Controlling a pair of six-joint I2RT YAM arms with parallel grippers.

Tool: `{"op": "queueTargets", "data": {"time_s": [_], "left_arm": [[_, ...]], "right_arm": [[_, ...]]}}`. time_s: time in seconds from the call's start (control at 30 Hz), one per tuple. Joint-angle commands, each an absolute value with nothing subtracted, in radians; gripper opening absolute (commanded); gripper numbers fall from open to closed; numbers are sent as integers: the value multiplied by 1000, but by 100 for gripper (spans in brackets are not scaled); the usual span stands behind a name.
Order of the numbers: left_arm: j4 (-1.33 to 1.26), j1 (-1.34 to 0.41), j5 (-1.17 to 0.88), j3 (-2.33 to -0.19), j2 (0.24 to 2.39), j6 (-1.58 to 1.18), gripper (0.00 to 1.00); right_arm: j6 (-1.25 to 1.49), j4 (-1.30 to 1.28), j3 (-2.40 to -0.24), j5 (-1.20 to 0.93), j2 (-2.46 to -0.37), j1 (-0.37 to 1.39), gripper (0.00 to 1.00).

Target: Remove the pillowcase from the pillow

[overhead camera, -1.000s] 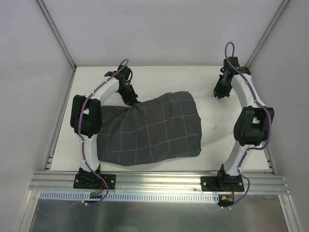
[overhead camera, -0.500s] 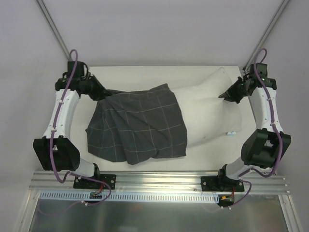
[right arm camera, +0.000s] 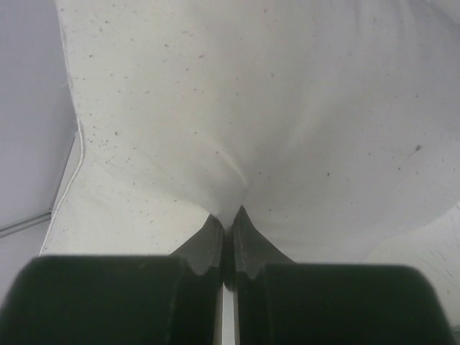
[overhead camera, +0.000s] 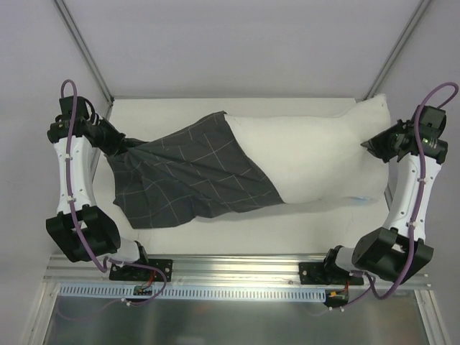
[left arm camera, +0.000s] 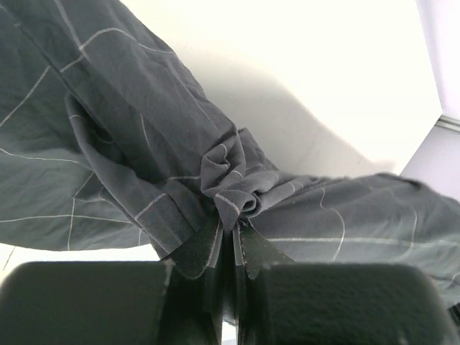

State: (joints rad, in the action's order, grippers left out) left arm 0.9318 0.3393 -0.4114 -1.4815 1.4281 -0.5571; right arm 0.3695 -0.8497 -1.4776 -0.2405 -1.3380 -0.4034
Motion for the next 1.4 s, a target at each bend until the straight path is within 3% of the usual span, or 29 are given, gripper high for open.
{"op": "queueTargets", "data": {"time_s": [0.0, 0.13, 0.3, 0.6, 0.63, 0.67, 0.73, 0.77, 0.8, 0.93, 1.0, 1.27, 1.37], "left_arm": [[913, 391, -354, -1520, 1396, -518, 0], [929, 498, -356, -1564, 1384, -508, 0], [976, 650, -471, -1696, 1423, -506, 0], [963, 347, -369, -1819, 1672, -508, 0], [963, 338, -374, -1818, 1684, -503, 5], [965, 327, -370, -1810, 1690, -502, 23], [963, 292, -331, -1787, 1681, -485, 51], [965, 276, -315, -1781, 1677, -473, 73], [963, 244, -299, -1770, 1663, -463, 78], [966, 140, -162, -1746, 1603, -422, 81], [965, 95, -109, -1741, 1556, -411, 90], [963, -127, -69, -1737, 1412, -393, 92], [956, -201, -72, -1683, 1352, -399, 91]], "right_arm": [[393, -756, -1453, -126, -1267, -488, 1], [414, -746, -1411, -129, -1223, -529, 1], [443, -739, -1480, -256, -1310, -540, 1], [335, -834, -1670, -184, -1555, -374, 2], [322, -854, -1672, -183, -1562, -367, 28], [308, -853, -1664, -176, -1549, -364, 52], [272, -850, -1632, -134, -1526, -354, 87], [261, -850, -1623, -126, -1513, -347, 91], [253, -850, -1609, -111, -1487, -339, 92], [229, -841, -1568, -43, -1401, -270, 95], [201, -842, -1557, -8, -1352, -235, 95], [114, -813, -1431, 106, -1161, -22, 100], [45, -775, -1392, 116, -1082, 34, 96]]}}
